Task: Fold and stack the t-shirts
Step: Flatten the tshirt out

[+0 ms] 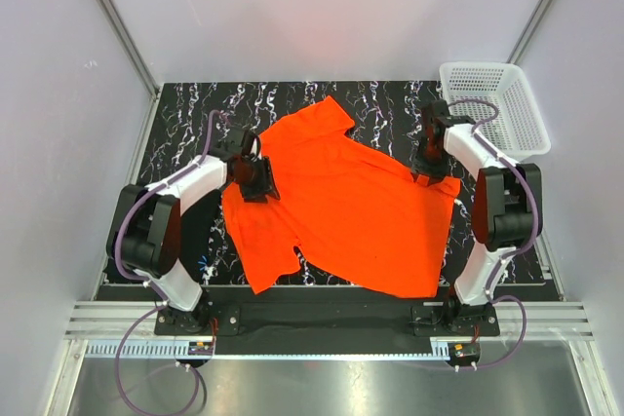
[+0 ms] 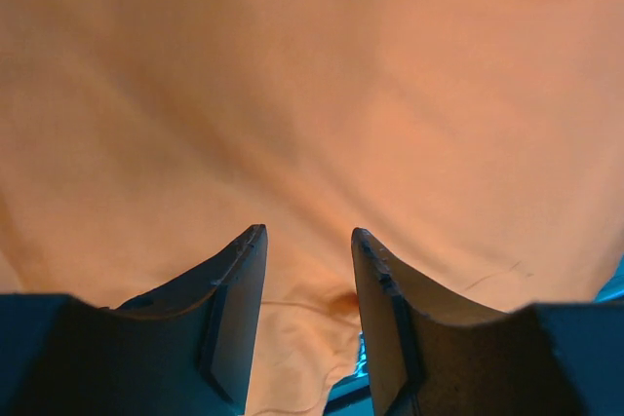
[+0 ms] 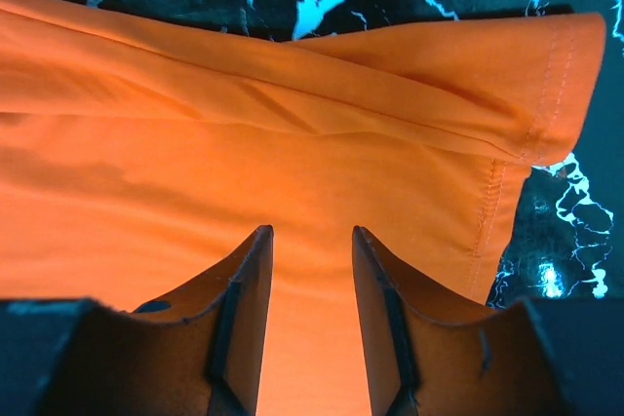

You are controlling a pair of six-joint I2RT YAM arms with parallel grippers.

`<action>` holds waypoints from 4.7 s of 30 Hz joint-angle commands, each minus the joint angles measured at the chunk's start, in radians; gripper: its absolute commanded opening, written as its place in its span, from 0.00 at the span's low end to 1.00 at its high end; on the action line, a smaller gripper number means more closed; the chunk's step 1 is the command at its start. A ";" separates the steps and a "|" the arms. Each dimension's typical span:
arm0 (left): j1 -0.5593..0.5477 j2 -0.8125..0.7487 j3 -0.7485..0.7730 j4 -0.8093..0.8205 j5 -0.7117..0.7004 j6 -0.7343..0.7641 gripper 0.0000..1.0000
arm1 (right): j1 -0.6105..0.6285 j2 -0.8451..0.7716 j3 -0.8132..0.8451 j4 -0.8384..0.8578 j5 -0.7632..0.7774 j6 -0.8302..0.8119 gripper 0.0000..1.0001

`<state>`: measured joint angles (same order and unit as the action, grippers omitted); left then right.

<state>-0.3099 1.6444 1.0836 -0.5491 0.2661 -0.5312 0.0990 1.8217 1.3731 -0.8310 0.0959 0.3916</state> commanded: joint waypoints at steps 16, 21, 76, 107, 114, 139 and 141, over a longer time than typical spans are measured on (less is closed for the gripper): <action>0.003 -0.057 -0.129 0.055 -0.039 -0.013 0.45 | 0.005 0.177 0.081 0.087 0.293 -0.053 0.46; 0.002 -0.077 -0.134 0.052 -0.033 -0.023 0.45 | 0.005 0.246 0.180 0.090 0.379 -0.094 0.48; 0.134 -0.184 0.030 -0.147 -0.087 0.103 0.48 | 0.116 0.128 0.178 0.012 0.068 -0.105 0.71; 0.228 0.549 0.478 0.190 0.084 -0.294 0.54 | 0.177 0.594 0.711 -0.026 0.076 -0.126 0.74; 0.293 0.563 0.515 0.182 0.110 -0.247 0.54 | 0.246 0.816 1.096 -0.156 0.038 -0.148 0.75; 0.169 0.077 0.397 0.035 -0.149 0.045 0.50 | 0.171 0.421 0.979 -0.292 0.068 -0.214 1.00; 0.121 -0.044 0.274 0.017 -0.165 0.060 0.51 | 0.173 0.349 0.881 -0.358 0.053 -0.180 1.00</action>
<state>-0.1238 1.7725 1.4658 -0.4843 0.1860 -0.5549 0.2619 2.3215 2.3547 -1.0790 0.1638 0.1661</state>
